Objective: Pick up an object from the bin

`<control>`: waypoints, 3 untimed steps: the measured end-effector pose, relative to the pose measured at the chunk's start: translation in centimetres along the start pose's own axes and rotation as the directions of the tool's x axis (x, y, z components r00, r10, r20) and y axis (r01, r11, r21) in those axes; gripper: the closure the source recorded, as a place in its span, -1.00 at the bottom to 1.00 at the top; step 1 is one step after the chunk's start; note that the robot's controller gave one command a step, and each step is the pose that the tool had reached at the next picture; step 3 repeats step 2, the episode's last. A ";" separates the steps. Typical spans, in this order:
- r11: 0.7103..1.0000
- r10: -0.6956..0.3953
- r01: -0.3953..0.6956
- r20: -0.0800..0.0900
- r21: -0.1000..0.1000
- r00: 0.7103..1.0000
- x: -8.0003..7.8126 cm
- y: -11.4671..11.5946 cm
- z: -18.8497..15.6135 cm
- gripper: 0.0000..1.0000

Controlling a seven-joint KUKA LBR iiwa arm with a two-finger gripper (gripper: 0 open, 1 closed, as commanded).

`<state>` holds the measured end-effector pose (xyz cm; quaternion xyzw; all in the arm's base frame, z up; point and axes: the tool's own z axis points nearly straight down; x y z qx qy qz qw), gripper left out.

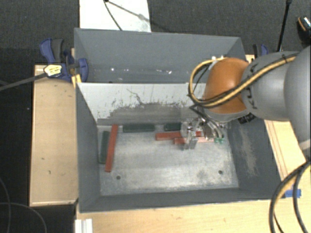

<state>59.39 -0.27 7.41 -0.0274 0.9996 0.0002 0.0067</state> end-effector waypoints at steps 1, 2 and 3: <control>0.954 -0.299 0.299 -0.008 -0.003 0.954 2.0 -8.0 -0.2 1.00; 0.811 -0.585 0.585 -0.003 -0.001 0.811 1.0 -7.9 -13.5 1.00; 0.811 -0.585 0.585 -0.003 -0.001 0.811 1.0 -7.9 -13.5 1.00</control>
Offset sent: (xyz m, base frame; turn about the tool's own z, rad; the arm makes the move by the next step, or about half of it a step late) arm -0.0175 -0.0806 -0.0002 -0.3066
